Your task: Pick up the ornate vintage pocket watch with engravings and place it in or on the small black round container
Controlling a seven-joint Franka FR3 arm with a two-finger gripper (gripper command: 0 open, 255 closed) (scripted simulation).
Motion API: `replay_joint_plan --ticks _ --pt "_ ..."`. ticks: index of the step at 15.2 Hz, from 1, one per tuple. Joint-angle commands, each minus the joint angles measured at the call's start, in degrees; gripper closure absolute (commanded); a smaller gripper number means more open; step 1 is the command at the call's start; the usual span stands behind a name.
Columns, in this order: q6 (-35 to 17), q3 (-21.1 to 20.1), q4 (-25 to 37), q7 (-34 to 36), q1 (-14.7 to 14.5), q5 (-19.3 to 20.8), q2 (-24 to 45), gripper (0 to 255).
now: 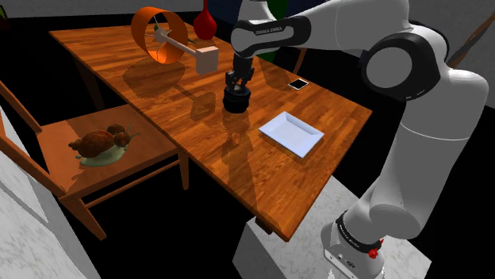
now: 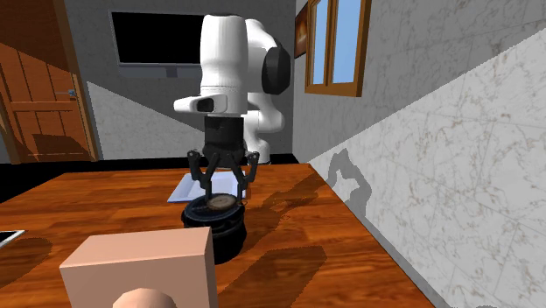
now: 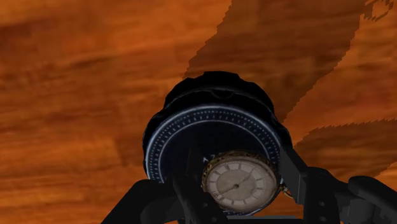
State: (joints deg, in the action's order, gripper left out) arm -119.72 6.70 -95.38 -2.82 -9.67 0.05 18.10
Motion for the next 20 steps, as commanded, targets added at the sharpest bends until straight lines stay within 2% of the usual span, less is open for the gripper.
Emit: replay_joint_plan --ticks 1,13,15,20 --pt "0.7 0.0 0.3 0.0 0.0 0.0 0.0 255" --pt "9.4 0.1 7.5 -0.2 0.0 0.1 -1.4 255" --pt "9.4 0.8 6.0 -2.4 1.4 -0.1 -3.0 255" --pt "6.5 0.9 3.1 -2.7 1.6 -0.2 -2.9 255"
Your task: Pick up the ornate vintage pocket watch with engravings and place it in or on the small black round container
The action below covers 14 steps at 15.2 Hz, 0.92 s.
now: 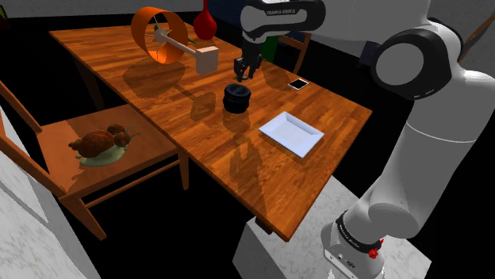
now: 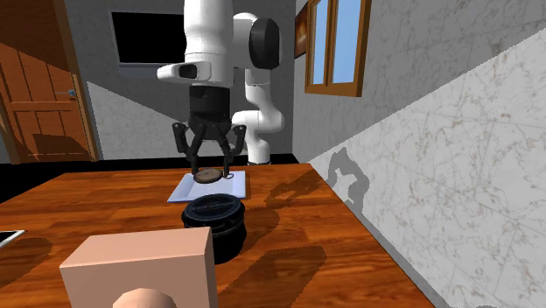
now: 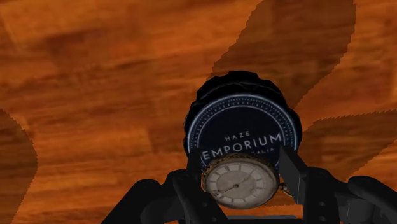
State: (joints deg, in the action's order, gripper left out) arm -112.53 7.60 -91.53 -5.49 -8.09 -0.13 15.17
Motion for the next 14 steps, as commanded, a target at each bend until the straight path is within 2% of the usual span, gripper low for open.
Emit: replay_joint_plan --ticks 1,10,14 --pt "-1.5 0.0 -1.3 0.0 0.0 0.0 0.1 255" --pt "-8.2 -0.1 -6.6 0.0 0.0 -0.2 1.6 255" --pt "-8.2 -0.1 -6.6 0.0 0.0 -0.2 1.6 255"
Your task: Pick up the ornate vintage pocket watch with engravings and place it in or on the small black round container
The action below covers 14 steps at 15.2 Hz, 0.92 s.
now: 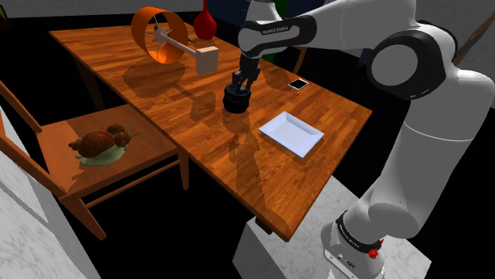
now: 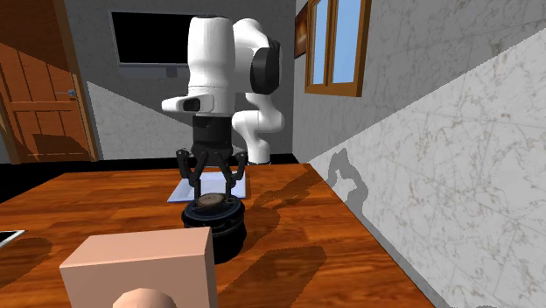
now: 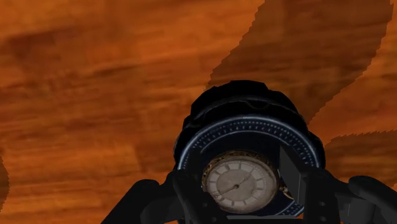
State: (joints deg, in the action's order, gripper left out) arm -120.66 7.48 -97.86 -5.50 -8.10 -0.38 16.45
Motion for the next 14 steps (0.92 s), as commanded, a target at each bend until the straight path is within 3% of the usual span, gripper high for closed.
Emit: replay_joint_plan --ticks 1,4,5,10,14 --pt "-0.1 0.0 -0.2 0.0 0.0 0.0 0.3 255" --pt "-0.1 0.0 -0.2 0.0 0.0 0.0 0.3 255" --pt "-0.1 0.0 -0.4 0.1 0.0 0.1 0.2 0" --pt "-0.1 0.0 -0.2 0.0 0.0 0.0 0.3 0" --pt "6.2 0.1 3.6 0.2 -0.2 0.4 -2.2 0"
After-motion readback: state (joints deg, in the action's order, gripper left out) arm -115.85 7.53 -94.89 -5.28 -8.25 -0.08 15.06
